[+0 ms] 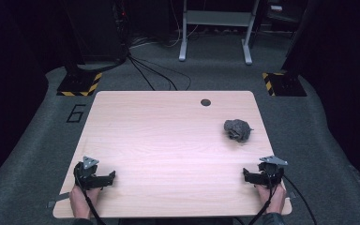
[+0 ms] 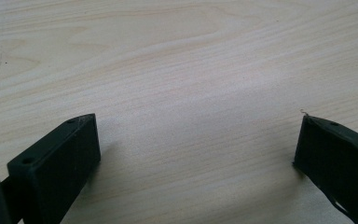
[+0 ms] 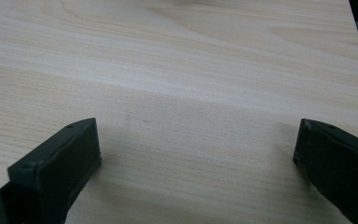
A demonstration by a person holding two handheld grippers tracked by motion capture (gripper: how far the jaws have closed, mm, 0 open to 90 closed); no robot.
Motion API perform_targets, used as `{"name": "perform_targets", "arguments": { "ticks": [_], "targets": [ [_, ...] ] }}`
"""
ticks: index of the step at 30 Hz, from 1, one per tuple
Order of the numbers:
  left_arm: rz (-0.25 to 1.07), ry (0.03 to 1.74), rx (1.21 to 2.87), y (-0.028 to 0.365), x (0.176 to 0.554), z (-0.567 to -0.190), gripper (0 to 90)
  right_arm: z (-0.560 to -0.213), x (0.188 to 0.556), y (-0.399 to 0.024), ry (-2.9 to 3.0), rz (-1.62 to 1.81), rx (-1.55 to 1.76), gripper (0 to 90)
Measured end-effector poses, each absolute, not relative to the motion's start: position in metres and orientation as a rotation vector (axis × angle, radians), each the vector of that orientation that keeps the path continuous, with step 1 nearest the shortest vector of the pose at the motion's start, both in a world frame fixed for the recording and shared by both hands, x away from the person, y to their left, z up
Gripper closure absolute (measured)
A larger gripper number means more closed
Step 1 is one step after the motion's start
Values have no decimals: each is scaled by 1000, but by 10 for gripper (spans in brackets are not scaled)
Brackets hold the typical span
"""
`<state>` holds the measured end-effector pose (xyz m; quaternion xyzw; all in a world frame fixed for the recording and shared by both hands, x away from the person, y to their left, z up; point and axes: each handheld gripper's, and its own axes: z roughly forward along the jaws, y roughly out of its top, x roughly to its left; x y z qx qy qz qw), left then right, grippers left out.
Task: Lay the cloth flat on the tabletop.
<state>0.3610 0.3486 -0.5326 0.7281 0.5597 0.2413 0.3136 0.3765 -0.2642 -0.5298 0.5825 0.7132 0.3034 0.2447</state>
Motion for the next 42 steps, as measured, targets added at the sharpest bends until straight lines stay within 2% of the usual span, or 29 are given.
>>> {"name": "perform_targets", "arguments": {
  "ticks": [17,25,30,42],
  "targets": [
    [635,1473,1927,349,361,-532,1,-524,385,-268,1986,823,1638,0],
    [635,1474,1928,349,361,-532,1,-499,398,-268,1992,869,1631,0],
    [638,1471,1927,349,361,-532,1,-478,419,-264,2002,893,1603,0],
    [637,1471,1930,349,361,-532,4,-454,464,-247,2039,880,1565,0]
  ]
}}
